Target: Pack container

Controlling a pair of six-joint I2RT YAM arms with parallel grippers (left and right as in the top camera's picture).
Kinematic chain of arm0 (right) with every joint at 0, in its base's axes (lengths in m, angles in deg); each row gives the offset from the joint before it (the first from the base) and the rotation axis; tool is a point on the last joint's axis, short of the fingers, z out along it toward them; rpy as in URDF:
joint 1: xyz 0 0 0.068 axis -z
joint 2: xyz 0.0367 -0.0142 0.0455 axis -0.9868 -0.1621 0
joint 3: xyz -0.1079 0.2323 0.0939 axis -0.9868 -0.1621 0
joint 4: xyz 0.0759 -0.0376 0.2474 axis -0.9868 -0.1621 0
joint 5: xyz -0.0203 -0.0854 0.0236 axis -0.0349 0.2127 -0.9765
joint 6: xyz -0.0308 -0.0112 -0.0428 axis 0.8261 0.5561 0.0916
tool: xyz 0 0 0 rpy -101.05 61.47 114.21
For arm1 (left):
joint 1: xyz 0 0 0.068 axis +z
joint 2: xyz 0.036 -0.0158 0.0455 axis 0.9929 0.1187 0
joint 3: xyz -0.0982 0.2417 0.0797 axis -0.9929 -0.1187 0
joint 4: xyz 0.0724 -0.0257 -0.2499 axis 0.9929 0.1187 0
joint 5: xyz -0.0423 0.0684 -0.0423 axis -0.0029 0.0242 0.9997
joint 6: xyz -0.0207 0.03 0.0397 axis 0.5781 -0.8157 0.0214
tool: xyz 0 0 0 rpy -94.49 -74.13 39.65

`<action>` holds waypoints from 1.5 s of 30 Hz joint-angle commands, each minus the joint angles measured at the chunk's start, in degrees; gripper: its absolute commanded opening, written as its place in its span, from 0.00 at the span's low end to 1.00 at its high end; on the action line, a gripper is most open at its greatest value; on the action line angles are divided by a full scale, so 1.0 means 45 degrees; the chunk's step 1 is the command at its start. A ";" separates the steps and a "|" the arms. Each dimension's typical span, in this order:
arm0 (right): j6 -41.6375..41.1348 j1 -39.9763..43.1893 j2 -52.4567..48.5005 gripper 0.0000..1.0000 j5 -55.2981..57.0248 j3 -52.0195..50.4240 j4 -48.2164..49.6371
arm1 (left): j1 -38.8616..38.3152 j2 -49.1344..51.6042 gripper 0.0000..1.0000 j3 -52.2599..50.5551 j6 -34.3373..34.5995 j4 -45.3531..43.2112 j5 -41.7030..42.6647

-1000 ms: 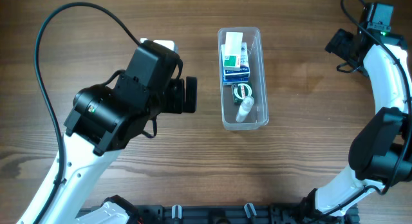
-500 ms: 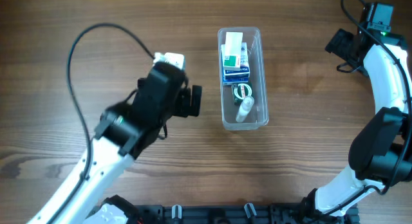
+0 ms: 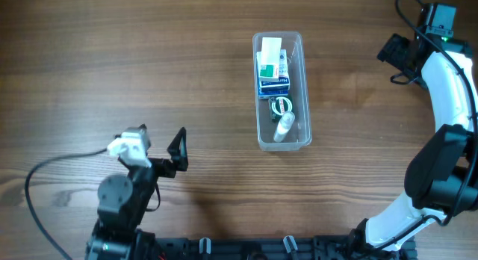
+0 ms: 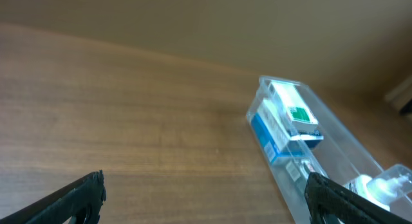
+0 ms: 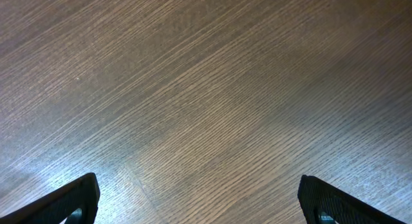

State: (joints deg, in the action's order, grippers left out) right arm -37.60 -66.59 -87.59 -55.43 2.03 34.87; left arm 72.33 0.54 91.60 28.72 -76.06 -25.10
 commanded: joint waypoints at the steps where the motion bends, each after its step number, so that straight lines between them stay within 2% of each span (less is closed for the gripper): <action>1: -0.0165 0.0053 -0.0029 1.00 -0.0010 -0.0034 0.0019 | 0.0544 -0.2380 1.00 -0.1370 -0.0262 -0.0233 0.0243; 7: -0.0165 0.0053 -0.0029 1.00 -0.0010 -0.0034 0.0024 | 0.1107 -0.3997 1.00 -0.2390 -0.0267 -0.0437 0.0243; 10: -0.0165 0.0053 -0.0029 1.00 -0.0015 -0.0034 0.0019 | 0.1501 -0.3997 1.00 -0.2832 -0.0262 -0.0986 0.0243; 16: -0.0165 0.0053 -0.0029 1.00 -0.0010 -0.0034 0.0019 | 0.2074 -0.3997 1.00 -0.2856 -0.0253 -0.0559 0.0253; 45: -0.0170 0.0039 0.0092 1.00 -0.0010 -0.0034 0.0019 | 0.2074 -0.3939 1.00 -0.2856 -0.0257 -0.0559 0.0243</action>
State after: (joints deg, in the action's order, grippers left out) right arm -37.60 -66.59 -87.59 -55.41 2.03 34.85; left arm 81.11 -16.77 79.12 28.72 -78.77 -24.67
